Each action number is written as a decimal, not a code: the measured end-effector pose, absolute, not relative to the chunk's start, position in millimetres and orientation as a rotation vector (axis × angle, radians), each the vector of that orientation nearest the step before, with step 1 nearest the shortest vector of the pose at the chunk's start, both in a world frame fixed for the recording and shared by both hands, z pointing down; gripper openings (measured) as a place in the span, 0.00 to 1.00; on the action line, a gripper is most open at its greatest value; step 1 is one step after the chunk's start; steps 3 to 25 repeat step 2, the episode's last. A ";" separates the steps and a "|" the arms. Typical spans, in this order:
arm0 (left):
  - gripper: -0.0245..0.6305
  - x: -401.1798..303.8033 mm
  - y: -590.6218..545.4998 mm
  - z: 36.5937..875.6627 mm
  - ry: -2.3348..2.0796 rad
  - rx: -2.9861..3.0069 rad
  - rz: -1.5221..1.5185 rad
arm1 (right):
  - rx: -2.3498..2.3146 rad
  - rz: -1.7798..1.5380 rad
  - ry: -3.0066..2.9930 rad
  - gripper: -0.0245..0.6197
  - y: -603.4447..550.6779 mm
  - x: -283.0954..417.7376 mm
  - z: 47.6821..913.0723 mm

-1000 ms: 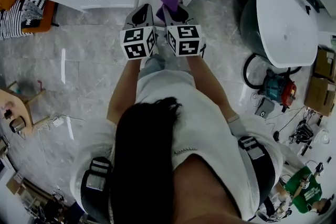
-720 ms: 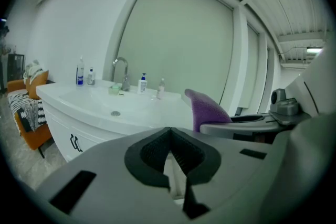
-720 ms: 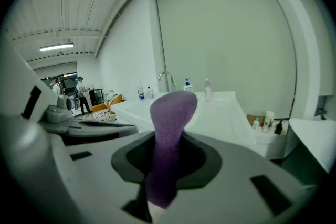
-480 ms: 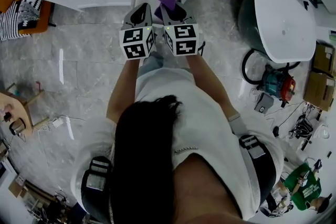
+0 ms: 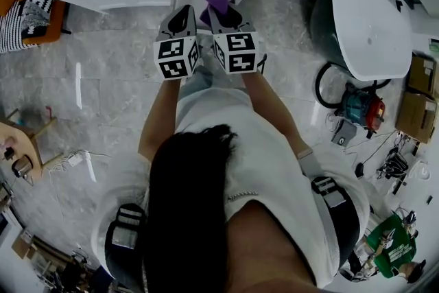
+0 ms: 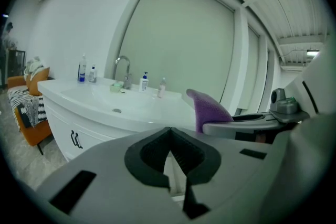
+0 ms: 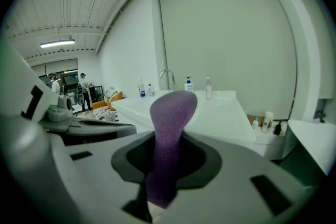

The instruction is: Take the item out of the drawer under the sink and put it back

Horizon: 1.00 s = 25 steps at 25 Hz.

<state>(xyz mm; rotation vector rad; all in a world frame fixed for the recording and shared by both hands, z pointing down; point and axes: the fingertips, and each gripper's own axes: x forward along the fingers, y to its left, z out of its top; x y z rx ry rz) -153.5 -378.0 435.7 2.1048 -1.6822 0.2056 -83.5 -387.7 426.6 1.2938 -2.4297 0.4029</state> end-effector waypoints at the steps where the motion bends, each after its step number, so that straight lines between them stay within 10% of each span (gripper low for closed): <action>1: 0.04 -155.1 -378.3 435.7 -1.686 2.103 0.205 | 1.294 0.403 -2.431 0.20 -388.0 -84.2 426.6; 25: 0.04 -156.6 -378.5 435.7 -1.691 2.102 0.204 | 1.294 0.403 -2.432 0.20 -388.2 -85.0 426.6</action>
